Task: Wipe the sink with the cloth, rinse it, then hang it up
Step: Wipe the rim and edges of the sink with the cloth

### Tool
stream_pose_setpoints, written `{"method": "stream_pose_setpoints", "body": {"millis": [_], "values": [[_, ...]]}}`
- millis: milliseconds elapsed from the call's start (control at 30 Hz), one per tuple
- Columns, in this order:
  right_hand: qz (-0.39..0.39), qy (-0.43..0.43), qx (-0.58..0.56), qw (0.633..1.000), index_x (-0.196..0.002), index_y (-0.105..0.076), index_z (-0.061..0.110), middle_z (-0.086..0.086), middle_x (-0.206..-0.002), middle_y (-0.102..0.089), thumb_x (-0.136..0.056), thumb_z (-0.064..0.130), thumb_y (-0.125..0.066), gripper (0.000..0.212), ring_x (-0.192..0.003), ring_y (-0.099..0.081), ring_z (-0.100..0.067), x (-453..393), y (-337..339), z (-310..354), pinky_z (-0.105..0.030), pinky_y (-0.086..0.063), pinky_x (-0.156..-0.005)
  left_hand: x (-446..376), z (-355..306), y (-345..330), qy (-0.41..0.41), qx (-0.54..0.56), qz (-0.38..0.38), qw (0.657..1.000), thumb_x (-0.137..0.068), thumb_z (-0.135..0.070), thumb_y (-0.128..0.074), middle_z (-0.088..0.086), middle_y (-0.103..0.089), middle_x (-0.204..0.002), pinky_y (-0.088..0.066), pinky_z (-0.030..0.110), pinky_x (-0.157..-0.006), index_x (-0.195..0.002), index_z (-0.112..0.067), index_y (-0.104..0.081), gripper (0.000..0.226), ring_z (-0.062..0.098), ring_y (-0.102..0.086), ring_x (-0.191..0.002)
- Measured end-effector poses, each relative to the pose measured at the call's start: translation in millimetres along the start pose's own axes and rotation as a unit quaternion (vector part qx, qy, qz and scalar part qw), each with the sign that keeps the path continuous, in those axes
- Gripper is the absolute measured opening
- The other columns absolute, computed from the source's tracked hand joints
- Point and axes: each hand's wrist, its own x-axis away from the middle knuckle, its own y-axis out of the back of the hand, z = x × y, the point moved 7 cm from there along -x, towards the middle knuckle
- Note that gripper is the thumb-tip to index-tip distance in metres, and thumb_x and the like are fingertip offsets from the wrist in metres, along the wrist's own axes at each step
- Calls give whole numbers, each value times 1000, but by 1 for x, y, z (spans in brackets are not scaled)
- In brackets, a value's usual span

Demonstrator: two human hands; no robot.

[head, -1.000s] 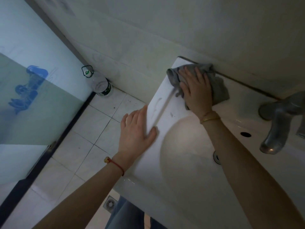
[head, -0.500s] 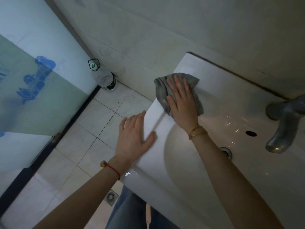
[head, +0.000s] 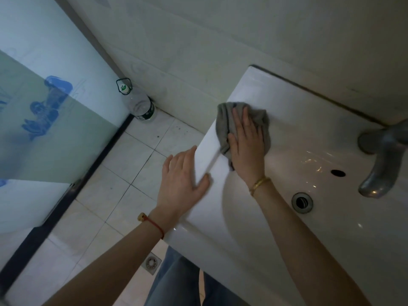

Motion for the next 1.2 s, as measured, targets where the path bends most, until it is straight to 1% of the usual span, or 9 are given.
{"method": "stream_pose_setpoints", "body": {"millis": [133,267,333,467,567,733,900,1067,1200], "values": [[53,78,-16,995,-154,-1,26,-1,-163,-9,-100,36,-30,62,-150,-8,-18,49,-9,14,-41,-7,-123,-3,0,-3,-7,-15,6,1000,-92,-55,-47,0,-51,-139,-27,50,-117,-151,-17,-29,73,17,-43,-130],[21,91,-30,995,-152,-22,20,-3,-156,-32,-85,6,-59,77,-142,-31,-19,53,-4,6,-45,-28,-116,-16,-10,4,-23,-17,-15,999,-92,-53,-52,1,-50,-141,-28,50,-117,-151,-17,-29,73,19,-43,-132],[-6,82,-58,995,-147,-37,17,-2,-146,-46,-75,-7,-62,80,-132,-42,-22,44,8,4,-43,-34,-109,-24,-16,6,-25,-9,-24,999,-90,-51,-55,2,-50,-142,-29,50,-116,-151,-16,-30,74,21,-44,-132],[-118,46,-38,991,-141,-46,19,0,-135,-55,-85,10,-47,57,-119,-51,-27,13,60,-9,-43,-40,-92,-41,-28,4,-44,-7,-24,999,-90,-51,-53,2,-45,-147,-28,50,-116,-152,-16,-29,75,21,-42,-134],[-199,21,40,979,-141,-47,21,0,-136,-55,-87,11,-55,56,-115,-52,-27,-27,95,-17,-37,-36,-86,-53,-36,1,-52,-8,-26,998,-90,-50,-54,1,-41,-151,-28,49,-116,-153,-17,-28,76,23,-40,-136],[-46,104,171,979,-144,-41,28,-1,-143,-49,-99,51,-35,51,-120,-48,-27,-78,51,-30,-42,-35,-101,-64,-38,-10,-50,-12,-8,999,-91,-45,-52,1,-37,-155,-29,48,-117,-155,-17,-23,75,23,-37,-139],[-77,97,149,981,-145,-41,15,-10,-148,-44,-102,35,-40,47,-136,-37,-29,-44,69,-72,-45,-32,-112,-65,-36,-9,-44,-12,-20,999,-91,-38,-54,-1,-40,-153,-32,44,-114,-154,-17,-27,71,21,-40,-137],[-117,-40,134,983,-143,-45,18,-9,-148,-46,-102,42,-32,49,-136,-37,-36,-27,87,-98,-46,-32,-110,-64,-39,-9,-40,2,-15,999,-92,-35,-53,-1,-38,-155,-29,42,-117,-155,-16,-25,71,19,-36,-139],[-47,42,145,987,-147,-38,27,-1,-152,-40,-102,44,-30,49,-141,-33,-34,-72,45,-44,-45,-28,-110,-64,-40,-10,-38,-5,-10,999,-93,-36,-51,-1,-37,-156,-28,42,-118,-155,-18,-23,71,18,-35,-140]]}}
